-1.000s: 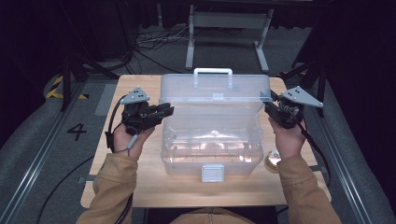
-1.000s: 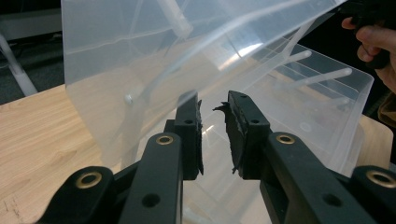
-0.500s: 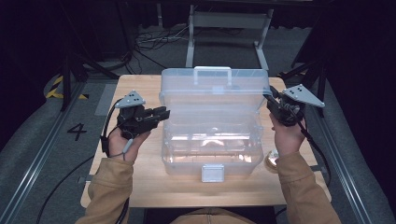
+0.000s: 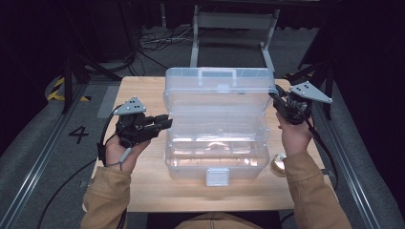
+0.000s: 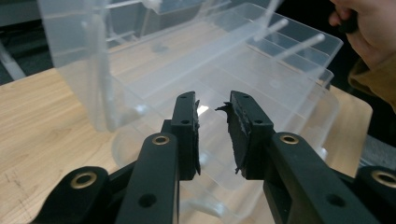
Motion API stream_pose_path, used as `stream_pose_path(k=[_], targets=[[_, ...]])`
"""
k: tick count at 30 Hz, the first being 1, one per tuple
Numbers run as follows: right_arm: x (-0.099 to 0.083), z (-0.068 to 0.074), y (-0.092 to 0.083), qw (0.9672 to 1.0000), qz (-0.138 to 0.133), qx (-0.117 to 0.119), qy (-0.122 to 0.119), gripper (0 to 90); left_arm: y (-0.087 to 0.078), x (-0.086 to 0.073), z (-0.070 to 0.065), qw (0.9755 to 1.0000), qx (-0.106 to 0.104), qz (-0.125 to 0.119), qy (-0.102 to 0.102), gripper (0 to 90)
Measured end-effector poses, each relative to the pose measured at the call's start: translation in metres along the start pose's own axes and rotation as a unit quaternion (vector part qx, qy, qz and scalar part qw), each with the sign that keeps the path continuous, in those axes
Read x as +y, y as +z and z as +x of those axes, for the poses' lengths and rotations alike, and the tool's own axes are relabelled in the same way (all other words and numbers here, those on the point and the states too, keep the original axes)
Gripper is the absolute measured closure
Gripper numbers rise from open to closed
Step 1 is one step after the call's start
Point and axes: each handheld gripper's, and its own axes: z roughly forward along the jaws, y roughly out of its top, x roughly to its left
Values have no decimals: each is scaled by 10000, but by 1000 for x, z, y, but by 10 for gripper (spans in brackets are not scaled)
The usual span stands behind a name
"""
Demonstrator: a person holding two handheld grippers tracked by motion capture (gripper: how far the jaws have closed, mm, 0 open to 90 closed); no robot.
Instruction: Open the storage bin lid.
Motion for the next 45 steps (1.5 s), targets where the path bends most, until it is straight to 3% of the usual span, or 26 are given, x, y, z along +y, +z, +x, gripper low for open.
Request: stream_pose_path(k=[11, 16, 22, 23, 25, 37, 45], targets=[[4, -1, 5, 10000, 28, 10, 1, 772, -5, -2, -24, 9983, -345, 373, 291, 704], [5, -1, 7, 10000, 3, -2, 23, 772, 2, -9, -29, 9955, -450, 717, 422, 700], [8, -2, 10, 10000, 26, -22, -35, 772, 5, -14, -32, 9929, -598, 922, 453, 689], [9, -2, 10, 10000, 33, -26, -46, 772, 5, -14, -31, 9924, -565, 951, 536, 687], [9, -2, 11, 10000, 40, -41, -66, 772, 8, -16, -33, 9915, -658, 1023, 471, 682], [11, -3, 14, 9999, 70, -28, -84, 771, 30, -27, -36, 9831, -899, 1497, 542, 663], [11, -3, 14, 9999, 75, -8, -78, 768, 46, -34, -38, 9750, -1097, 1830, 621, 651]])
